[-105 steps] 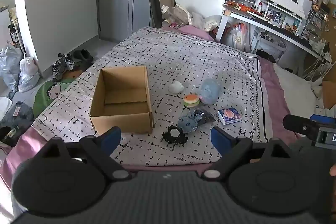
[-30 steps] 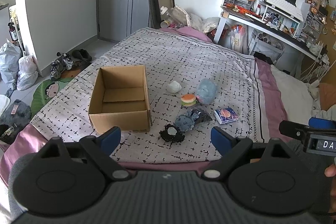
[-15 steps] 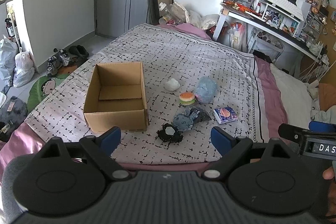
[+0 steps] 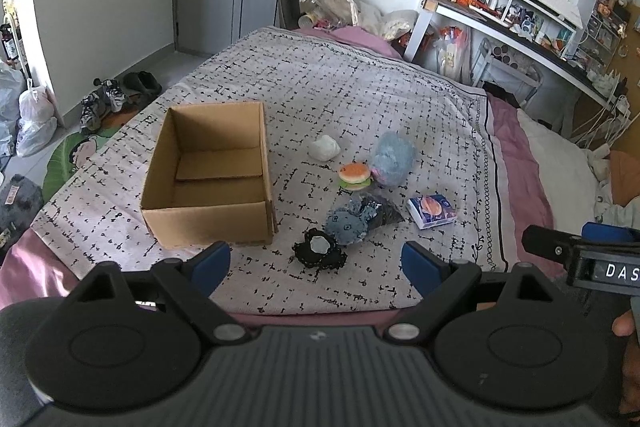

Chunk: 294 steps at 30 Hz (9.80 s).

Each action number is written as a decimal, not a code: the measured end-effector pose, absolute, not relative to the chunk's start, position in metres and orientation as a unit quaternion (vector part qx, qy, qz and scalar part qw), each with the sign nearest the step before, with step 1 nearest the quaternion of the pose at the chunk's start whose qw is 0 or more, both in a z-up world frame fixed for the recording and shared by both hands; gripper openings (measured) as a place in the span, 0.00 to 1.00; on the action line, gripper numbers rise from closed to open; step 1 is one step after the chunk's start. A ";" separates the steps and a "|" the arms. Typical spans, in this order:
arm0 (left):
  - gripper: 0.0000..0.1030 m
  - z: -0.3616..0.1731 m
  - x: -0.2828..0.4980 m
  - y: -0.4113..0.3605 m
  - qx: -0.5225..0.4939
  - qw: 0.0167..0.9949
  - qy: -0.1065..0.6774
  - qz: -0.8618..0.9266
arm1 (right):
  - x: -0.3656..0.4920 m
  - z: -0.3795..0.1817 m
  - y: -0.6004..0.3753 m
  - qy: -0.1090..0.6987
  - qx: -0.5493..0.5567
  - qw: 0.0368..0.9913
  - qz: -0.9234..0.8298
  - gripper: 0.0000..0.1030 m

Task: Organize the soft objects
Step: 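Move left tool toward black lace item while right tool approaches blue juice carton, then close left tool on black lace item while right tool grasps blue juice carton, then carry both items over cardboard box and open both tools to drop them, then lift both open tools out of the cardboard box, then grasp blue denim plush with left tool while right tool grasps black plastic bag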

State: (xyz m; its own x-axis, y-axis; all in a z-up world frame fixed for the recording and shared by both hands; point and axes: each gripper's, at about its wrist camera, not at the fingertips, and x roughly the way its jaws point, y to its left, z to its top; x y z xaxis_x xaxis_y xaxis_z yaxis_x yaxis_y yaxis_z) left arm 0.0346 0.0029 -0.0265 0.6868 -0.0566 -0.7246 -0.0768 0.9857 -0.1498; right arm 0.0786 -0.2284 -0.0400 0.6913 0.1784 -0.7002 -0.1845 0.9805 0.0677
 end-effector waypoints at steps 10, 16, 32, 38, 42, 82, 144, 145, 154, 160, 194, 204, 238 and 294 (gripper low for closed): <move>0.89 -0.044 0.064 0.003 -0.096 0.904 0.417 0.000 | 0.111 -0.053 -0.228 0.404 0.003 0.910 0.095 1.00; 0.89 -0.057 0.082 0.001 -0.102 0.898 0.429 -0.004 | 0.135 -0.063 -0.229 0.429 0.023 0.898 0.093 1.00; 0.88 -0.109 0.131 -0.005 -0.114 0.874 0.472 -0.008 | 0.206 -0.097 -0.226 0.478 0.008 0.876 0.072 1.00; 0.86 -0.134 0.149 -0.006 -0.120 0.863 0.490 -0.004 | 0.229 -0.116 -0.229 0.503 0.014 0.861 0.074 1.00; 0.86 -0.152 0.161 -0.006 -0.124 0.855 0.503 0.001 | 0.243 -0.129 -0.229 0.516 0.013 0.854 0.070 1.00; 0.40 -0.181 0.183 -0.017 -0.119 0.857 0.502 0.004 | 0.311 -0.207 -0.238 0.598 0.040 0.799 0.042 0.75; 0.41 -0.085 0.157 0.144 -0.140 0.900 0.410 0.049 | 0.226 -0.071 -0.060 0.464 0.067 0.866 0.176 0.75; 0.41 -0.089 0.157 0.147 -0.141 0.898 0.413 0.050 | 0.227 -0.073 -0.057 0.466 0.067 0.864 0.178 0.75; 0.42 -0.115 0.168 0.163 -0.153 0.882 0.441 0.061 | 0.234 -0.092 -0.025 0.486 0.059 0.850 0.193 0.75; 0.50 -0.120 0.174 0.166 -0.143 0.874 0.460 0.073 | 0.238 -0.105 -0.009 0.499 0.064 0.841 0.200 0.75; 0.73 -0.074 0.151 0.147 -0.144 0.885 0.434 0.085 | 0.224 -0.086 -0.065 0.493 0.096 0.844 0.189 0.98; 0.74 -0.066 0.153 0.105 -0.141 0.888 0.433 0.065 | 0.222 -0.083 -0.128 0.484 0.108 0.853 0.161 1.00; 0.70 -0.107 0.153 0.001 -0.169 0.875 0.450 0.056 | 0.231 -0.119 -0.222 0.480 0.141 0.852 0.152 0.99; 0.28 -0.191 0.201 -0.018 -0.210 0.839 0.497 0.068 | 0.282 -0.198 -0.202 0.565 0.126 0.800 0.156 0.32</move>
